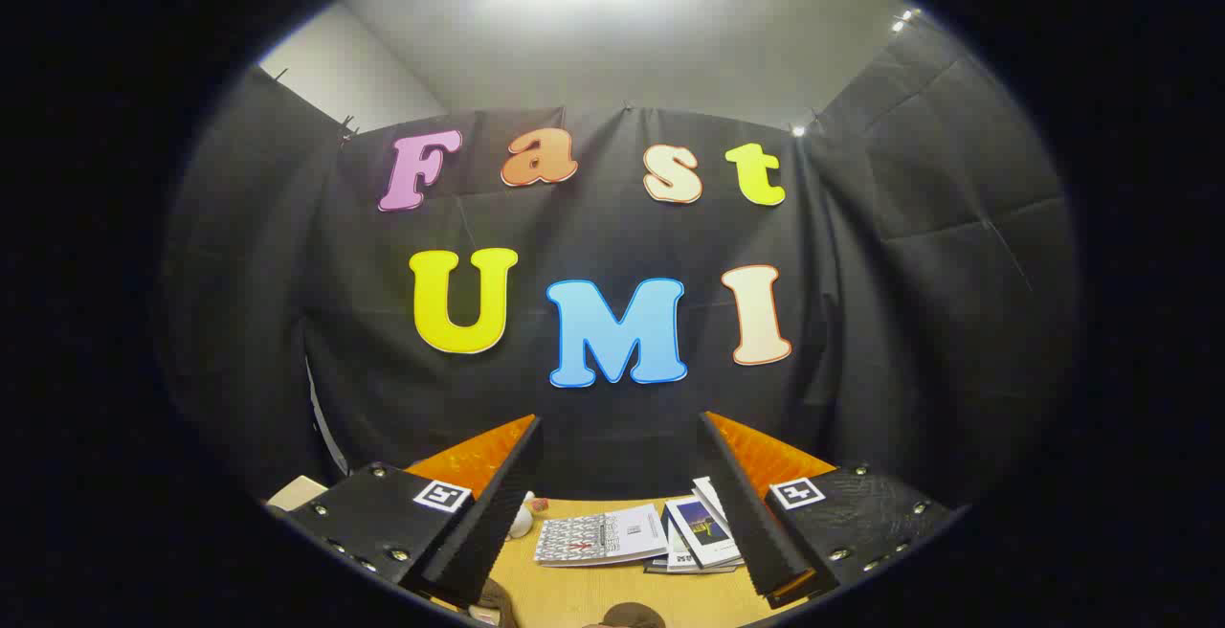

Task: Open the storage box then place both shoes into the box .Put the left shoe in first, then the right shoe, with the right side of both shoes facing outward in a uniform manner.

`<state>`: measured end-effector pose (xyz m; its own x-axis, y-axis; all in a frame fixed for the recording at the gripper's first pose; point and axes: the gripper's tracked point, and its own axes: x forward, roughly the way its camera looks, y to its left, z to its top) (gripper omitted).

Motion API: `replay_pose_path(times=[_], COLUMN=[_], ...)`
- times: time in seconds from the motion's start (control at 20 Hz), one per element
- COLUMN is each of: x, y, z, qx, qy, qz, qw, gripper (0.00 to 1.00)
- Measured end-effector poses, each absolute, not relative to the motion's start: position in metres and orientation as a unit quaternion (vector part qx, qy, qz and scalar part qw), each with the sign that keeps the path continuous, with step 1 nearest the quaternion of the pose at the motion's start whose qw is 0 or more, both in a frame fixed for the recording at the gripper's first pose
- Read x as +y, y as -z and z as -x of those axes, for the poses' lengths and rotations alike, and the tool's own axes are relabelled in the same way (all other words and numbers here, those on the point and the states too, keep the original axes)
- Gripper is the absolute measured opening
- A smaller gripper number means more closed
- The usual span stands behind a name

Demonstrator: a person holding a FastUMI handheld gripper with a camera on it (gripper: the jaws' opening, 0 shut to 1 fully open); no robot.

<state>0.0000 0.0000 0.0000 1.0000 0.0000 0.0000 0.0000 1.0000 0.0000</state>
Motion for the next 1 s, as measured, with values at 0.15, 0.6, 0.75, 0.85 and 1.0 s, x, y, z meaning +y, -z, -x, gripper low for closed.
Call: replay_pose_path(times=[0.15, 0.6, 0.75, 0.85, 1.0], x=[-0.001, 0.0, 0.0, 0.004, 0.003], y=[0.005, 0.013, 0.014, 0.013, 0.011], z=[-0.003, -0.012, -0.027, -0.036, -0.047], qx=[0.001, -0.005, -0.002, -0.002, -0.009], qy=[-0.003, -0.007, -0.008, -0.01, -0.005], qz=[-0.002, 0.005, -0.002, -0.013, -0.016], qw=[1.0, 1.0, 1.0, 1.0, 1.0], gripper=[0.98, 0.98, 0.98, 0.98, 0.98])
